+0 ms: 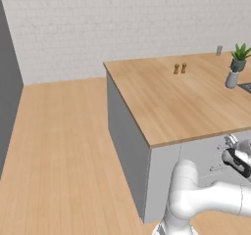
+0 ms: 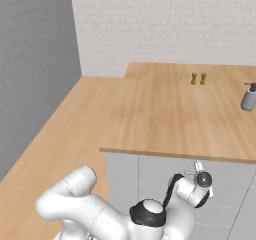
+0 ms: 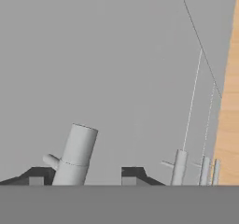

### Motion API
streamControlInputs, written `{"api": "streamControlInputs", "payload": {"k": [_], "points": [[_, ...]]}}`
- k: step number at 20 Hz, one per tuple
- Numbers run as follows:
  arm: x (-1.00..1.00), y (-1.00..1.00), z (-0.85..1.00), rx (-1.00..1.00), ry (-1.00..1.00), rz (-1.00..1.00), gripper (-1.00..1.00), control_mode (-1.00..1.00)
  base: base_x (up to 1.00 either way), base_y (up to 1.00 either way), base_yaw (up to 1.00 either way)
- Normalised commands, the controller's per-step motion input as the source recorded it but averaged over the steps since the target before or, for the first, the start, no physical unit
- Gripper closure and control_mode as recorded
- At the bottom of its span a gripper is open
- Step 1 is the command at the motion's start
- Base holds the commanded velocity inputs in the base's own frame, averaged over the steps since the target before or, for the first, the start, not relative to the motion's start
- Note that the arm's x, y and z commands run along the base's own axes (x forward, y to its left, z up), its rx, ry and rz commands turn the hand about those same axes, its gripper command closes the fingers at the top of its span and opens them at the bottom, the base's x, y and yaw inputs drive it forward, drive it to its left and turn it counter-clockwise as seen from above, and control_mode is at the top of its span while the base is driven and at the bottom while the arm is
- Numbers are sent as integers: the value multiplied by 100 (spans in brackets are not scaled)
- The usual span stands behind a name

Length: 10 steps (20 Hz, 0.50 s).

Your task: Take a straw from the drawer in front and place it inside the glass cup on the dining counter.

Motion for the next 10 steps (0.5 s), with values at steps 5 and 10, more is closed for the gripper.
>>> {"api": "streamControlInputs", "payload": {"k": [5,10], "points": [[-100,-97,-58,0,50,-8,100,-100,0,0,0],[-100,-100,-24,0,69,-6,100,-100,0,0,0]]}}
